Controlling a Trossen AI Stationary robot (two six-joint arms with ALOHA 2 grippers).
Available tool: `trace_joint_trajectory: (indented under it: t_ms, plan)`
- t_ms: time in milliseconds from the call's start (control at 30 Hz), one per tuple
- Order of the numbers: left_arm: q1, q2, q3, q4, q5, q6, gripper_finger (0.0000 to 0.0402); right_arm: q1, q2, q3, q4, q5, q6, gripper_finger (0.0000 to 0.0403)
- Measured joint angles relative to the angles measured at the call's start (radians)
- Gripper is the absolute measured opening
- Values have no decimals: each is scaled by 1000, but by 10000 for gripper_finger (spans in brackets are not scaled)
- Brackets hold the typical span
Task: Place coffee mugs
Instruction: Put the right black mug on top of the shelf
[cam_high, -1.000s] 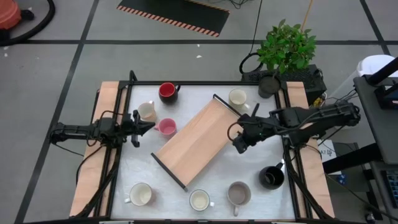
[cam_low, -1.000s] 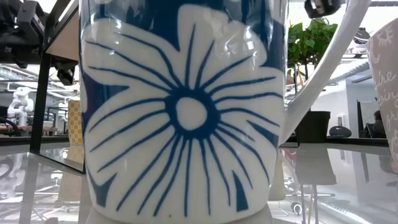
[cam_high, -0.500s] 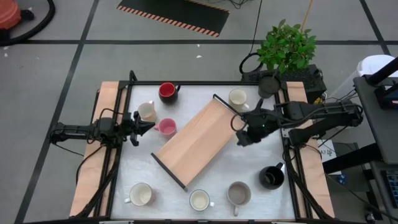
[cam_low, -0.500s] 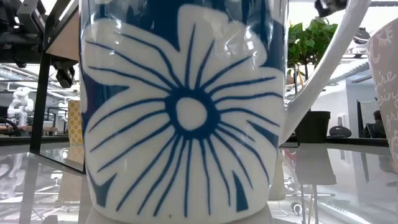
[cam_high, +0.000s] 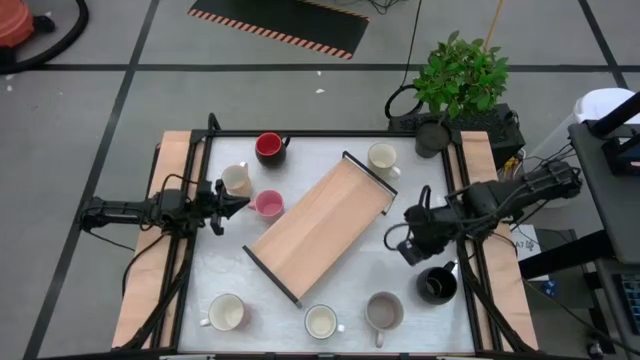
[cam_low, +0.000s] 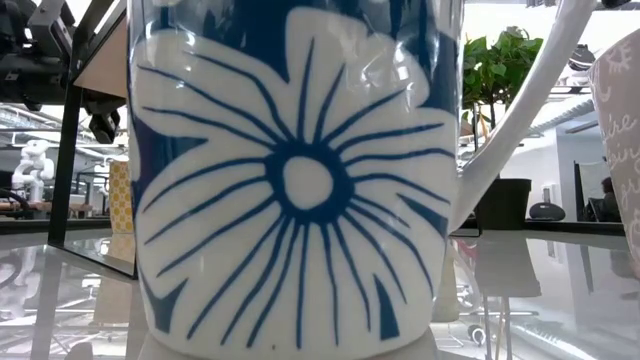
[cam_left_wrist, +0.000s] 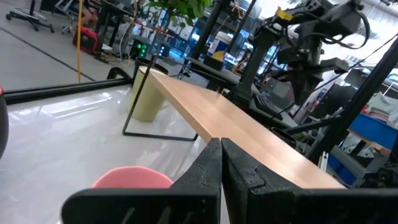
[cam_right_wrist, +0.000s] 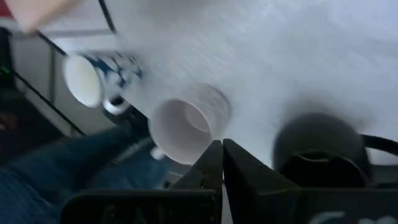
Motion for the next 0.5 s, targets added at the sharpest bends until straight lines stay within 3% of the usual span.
trace_joint_trajectory:
  t_ms: [267,500]
  plan:
    - [0,51,1,-2,0,45,1,119,0,0,-46,27,-337,15]
    - [0,80,1,-2,0,57,1,173,0,0,-100,102,-604,107]
